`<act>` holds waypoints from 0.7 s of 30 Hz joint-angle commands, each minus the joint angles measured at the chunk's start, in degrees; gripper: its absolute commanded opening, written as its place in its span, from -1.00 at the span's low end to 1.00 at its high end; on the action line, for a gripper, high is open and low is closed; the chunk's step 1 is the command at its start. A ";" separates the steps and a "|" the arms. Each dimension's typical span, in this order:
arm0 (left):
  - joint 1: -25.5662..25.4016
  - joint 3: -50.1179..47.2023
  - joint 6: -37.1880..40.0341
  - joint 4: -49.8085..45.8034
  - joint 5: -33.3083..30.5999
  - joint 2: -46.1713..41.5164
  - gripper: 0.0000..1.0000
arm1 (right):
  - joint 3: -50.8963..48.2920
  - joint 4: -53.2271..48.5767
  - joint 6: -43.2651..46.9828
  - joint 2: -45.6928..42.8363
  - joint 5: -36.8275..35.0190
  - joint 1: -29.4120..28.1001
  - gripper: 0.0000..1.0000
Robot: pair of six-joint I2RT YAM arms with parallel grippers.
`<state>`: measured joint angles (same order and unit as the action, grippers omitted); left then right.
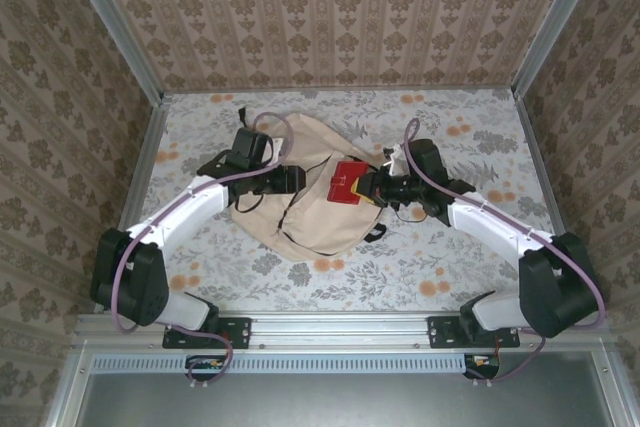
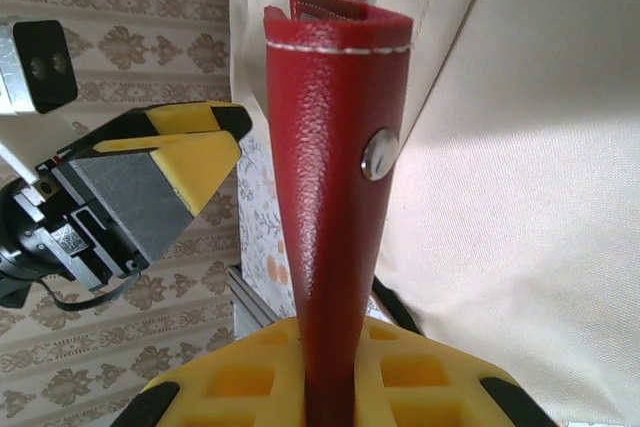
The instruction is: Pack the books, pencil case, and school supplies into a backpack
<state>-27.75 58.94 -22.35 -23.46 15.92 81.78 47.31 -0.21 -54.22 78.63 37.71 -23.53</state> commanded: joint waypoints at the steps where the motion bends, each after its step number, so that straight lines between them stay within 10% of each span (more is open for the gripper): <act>1: 0.05 3.53 6.23 -6.42 -9.90 1.82 0.16 | 2.42 2.32 -1.35 2.32 -0.89 -1.61 -0.68; 11: -0.55 8.20 3.54 -8.17 -10.60 9.79 0.00 | 4.44 5.02 -2.82 7.47 -1.04 -4.90 -0.68; 21: -1.26 8.44 2.14 -8.41 -10.49 5.77 -0.74 | 5.72 5.68 -2.89 10.97 0.14 -7.04 -0.68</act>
<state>-28.45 66.41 -19.79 -30.89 5.06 91.50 51.13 3.81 -56.84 88.25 37.41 -29.61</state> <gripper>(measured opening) 0.149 0.162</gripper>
